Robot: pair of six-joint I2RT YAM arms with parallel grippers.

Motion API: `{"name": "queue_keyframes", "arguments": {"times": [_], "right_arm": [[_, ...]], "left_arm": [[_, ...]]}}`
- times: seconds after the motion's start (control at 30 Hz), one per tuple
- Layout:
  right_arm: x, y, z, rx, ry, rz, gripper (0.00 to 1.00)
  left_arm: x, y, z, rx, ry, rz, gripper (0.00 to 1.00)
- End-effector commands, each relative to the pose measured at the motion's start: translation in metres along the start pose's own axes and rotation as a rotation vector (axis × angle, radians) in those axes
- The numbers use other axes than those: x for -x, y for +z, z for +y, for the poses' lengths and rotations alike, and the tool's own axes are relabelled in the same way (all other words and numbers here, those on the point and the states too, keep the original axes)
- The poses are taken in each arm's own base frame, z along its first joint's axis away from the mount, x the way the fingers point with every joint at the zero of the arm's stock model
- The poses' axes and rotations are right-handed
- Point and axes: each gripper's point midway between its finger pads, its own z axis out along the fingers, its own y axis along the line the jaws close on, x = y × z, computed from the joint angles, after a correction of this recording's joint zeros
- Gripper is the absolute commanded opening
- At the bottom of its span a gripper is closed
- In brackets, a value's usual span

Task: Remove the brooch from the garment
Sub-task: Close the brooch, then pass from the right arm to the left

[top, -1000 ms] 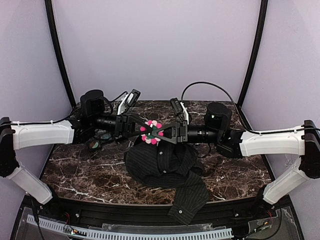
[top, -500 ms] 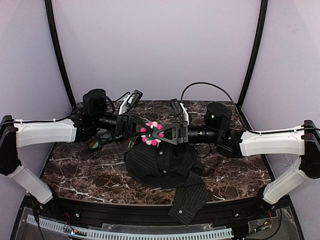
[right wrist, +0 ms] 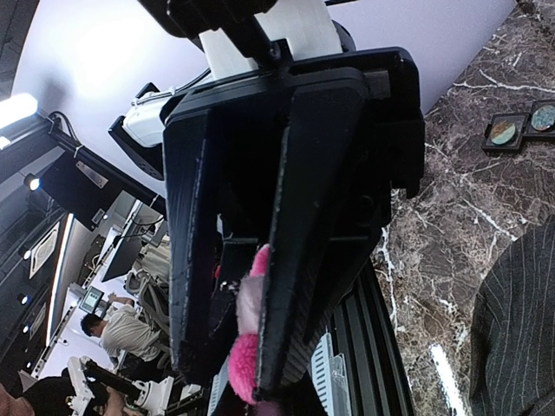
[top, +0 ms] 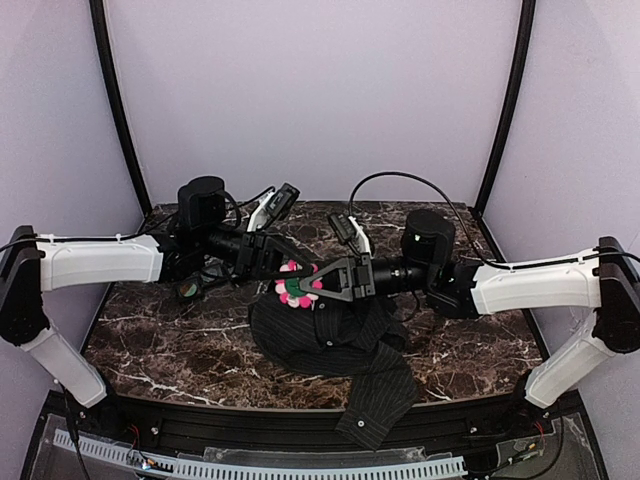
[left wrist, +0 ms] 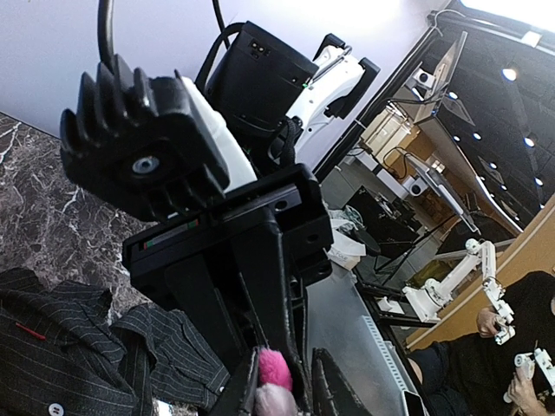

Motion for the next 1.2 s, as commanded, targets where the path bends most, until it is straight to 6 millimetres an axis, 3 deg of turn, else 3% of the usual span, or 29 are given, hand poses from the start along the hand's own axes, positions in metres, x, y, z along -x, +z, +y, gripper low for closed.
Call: {"name": "queue_keyframes", "arguments": {"times": [0.0,0.1,0.33,0.53,0.8,1.07,1.17], "right_arm": [[0.0,0.005,0.01,0.034,-0.027,0.013,0.0],[0.001,0.002,0.01,0.02,-0.031,-0.002,0.0],[0.01,-0.01,0.01,-0.022,-0.048,-0.076,0.0],[0.016,-0.018,0.01,-0.037,-0.056,-0.119,0.0],[0.018,-0.021,0.013,-0.031,-0.073,-0.141,0.0],[0.019,-0.02,0.02,-0.005,-0.091,-0.133,0.0],[0.019,-0.02,0.02,-0.003,-0.093,-0.13,0.0]], "left_arm": [[0.003,0.006,-0.007,-0.025,0.017,0.01,0.22],[0.003,0.006,-0.006,-0.02,0.009,0.009,0.26],[0.006,-0.002,-0.003,0.06,0.034,-0.014,0.78],[0.026,-0.03,-0.004,0.191,0.091,-0.106,0.91],[0.023,-0.04,-0.006,0.219,0.053,-0.124,0.93],[0.004,-0.034,0.005,0.201,-0.046,-0.077,0.77],[0.001,-0.031,0.003,0.185,-0.057,-0.065,0.63]]}}
